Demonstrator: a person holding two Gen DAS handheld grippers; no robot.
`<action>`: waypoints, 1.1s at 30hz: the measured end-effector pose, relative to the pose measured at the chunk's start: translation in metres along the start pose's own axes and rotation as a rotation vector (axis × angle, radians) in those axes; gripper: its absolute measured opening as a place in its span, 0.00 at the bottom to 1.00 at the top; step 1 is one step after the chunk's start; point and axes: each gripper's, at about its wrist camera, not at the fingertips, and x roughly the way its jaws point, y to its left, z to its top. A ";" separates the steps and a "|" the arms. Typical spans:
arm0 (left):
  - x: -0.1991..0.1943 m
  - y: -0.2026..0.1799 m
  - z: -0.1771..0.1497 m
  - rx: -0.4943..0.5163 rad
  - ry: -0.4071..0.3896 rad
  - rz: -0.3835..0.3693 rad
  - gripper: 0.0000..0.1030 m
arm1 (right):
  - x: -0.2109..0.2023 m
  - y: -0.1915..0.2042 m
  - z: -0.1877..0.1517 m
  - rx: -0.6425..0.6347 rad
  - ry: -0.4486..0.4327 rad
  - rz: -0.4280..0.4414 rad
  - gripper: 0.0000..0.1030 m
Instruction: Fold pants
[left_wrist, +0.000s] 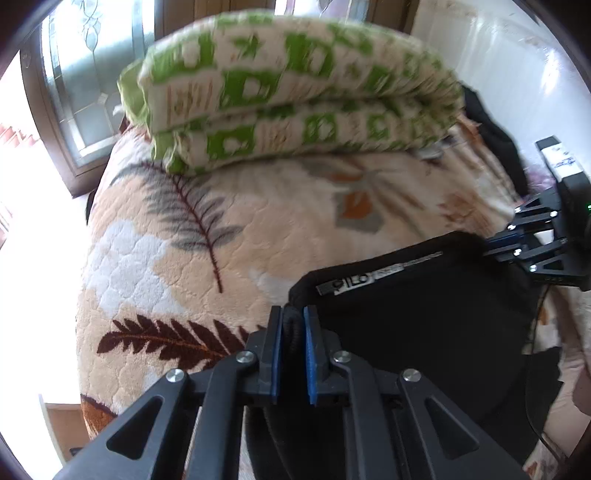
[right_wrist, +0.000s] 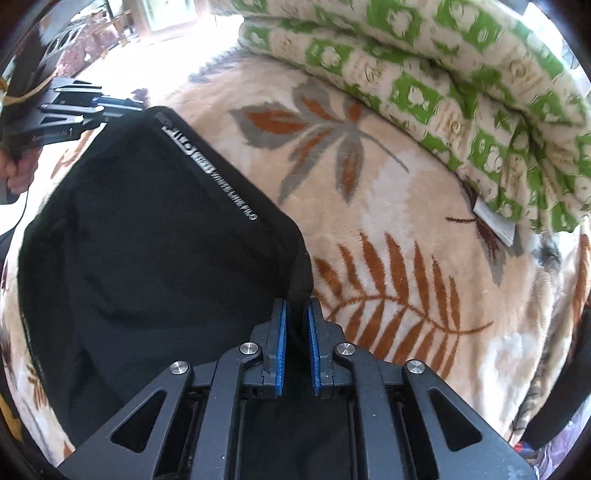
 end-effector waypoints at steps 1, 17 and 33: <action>-0.006 -0.002 -0.001 0.005 -0.013 -0.012 0.11 | -0.007 0.003 -0.003 0.000 -0.011 0.001 0.10; -0.107 -0.048 -0.062 0.123 -0.117 -0.172 0.11 | -0.081 0.075 -0.076 -0.068 -0.080 0.092 0.09; -0.131 -0.070 -0.117 0.135 -0.104 -0.188 0.11 | -0.058 0.083 -0.085 -0.145 -0.018 -0.168 0.77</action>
